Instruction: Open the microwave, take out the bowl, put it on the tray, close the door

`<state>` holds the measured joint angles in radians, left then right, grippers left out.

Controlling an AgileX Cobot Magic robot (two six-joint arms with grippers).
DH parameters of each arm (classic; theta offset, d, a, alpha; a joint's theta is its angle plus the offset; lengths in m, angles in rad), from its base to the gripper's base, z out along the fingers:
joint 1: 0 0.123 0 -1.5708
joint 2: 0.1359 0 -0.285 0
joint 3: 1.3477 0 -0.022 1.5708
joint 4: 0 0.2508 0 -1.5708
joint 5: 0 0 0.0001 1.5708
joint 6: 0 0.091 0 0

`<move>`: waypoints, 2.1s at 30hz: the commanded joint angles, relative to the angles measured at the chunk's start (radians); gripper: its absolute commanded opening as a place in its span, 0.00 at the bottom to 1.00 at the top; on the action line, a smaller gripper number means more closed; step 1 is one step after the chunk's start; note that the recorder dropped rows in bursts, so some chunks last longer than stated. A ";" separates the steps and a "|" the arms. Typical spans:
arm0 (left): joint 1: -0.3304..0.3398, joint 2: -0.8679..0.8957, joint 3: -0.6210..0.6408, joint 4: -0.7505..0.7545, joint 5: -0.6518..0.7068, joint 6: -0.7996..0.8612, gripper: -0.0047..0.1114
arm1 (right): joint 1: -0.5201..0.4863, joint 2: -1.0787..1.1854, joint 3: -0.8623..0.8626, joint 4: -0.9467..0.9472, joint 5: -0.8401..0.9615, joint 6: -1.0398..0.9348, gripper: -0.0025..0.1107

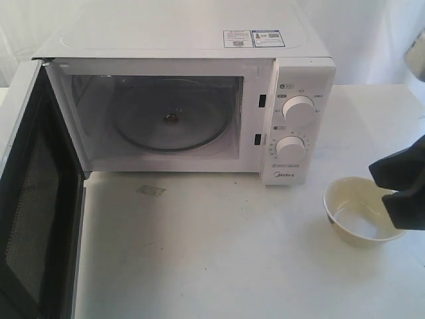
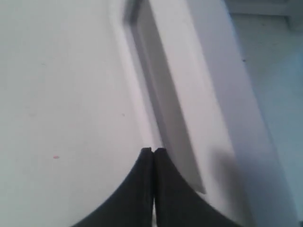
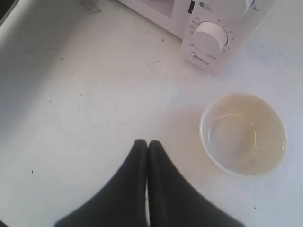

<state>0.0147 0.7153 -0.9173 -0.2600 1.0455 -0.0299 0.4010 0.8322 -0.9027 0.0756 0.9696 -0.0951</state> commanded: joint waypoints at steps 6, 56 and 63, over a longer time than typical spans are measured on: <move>-0.126 0.339 0.071 -1.291 0.176 1.263 0.04 | -0.004 -0.002 0.000 0.065 -0.119 -0.027 0.02; -0.142 -0.389 0.270 -0.169 -0.239 0.199 0.04 | 0.160 0.684 -0.060 0.817 -1.152 -1.079 0.02; -0.142 -0.454 0.270 -0.076 -0.153 0.110 0.04 | 0.160 0.684 -0.078 0.817 -1.142 -1.079 0.02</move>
<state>-0.1250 0.2830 -0.6491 -0.3507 0.8561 0.1088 0.5579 1.5158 -0.9747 0.8947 -0.1756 -1.1679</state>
